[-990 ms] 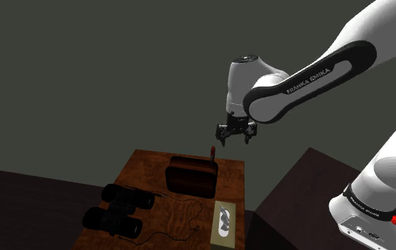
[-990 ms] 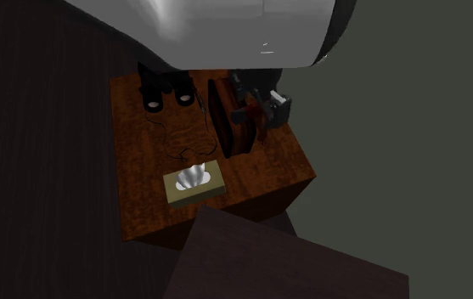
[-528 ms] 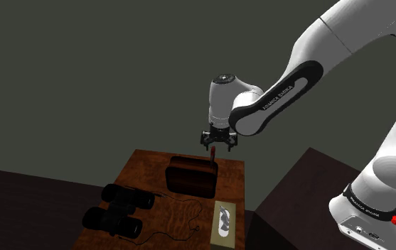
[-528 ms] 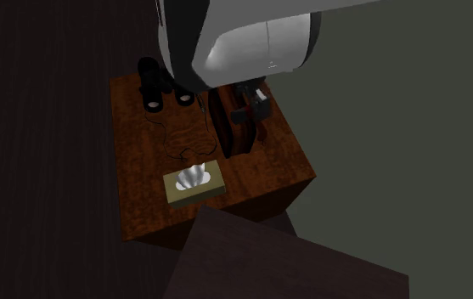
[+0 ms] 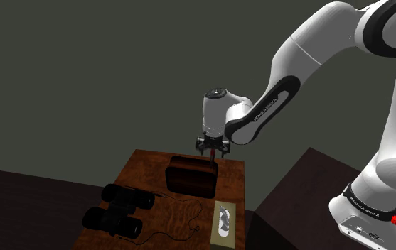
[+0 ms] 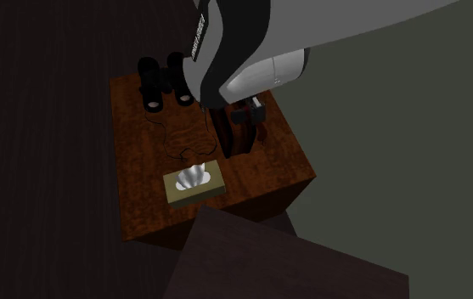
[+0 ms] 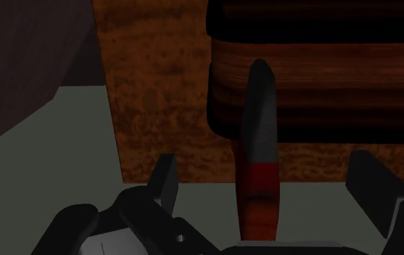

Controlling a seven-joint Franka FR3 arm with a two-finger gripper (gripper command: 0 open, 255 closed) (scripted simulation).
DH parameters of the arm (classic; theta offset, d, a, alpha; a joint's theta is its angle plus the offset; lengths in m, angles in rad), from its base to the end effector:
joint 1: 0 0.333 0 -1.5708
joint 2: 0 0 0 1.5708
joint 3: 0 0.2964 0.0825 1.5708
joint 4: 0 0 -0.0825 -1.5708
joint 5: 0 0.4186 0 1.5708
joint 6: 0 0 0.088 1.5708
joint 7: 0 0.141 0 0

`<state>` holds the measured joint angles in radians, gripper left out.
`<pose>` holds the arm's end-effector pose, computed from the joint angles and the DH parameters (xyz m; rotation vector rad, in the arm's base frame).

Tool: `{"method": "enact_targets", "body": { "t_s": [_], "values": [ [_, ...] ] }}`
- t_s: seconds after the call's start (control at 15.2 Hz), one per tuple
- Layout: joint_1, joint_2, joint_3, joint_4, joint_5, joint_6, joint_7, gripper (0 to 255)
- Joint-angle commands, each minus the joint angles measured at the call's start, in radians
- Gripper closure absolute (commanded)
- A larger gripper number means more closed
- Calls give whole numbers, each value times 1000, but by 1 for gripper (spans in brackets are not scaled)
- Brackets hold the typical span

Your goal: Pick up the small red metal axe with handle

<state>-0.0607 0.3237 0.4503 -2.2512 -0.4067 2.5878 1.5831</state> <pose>0.5154 0.2259 0.1577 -2.8334 1.3285 -0.1660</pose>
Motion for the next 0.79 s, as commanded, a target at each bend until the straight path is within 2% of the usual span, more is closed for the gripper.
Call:
{"method": "enact_targets", "body": {
  "t_s": [0.0, 0.2, 0.26, 0.73],
  "values": [
    [10, 24, -15, 0, -26, 22, 19, 0],
    [13, 31, -20, 1, -33, 27, 24, 0],
    [13, 30, -20, 0, -32, 27, 24, 255],
    [13, 31, -20, 0, -32, 27, 24, 255]
  ]
}}
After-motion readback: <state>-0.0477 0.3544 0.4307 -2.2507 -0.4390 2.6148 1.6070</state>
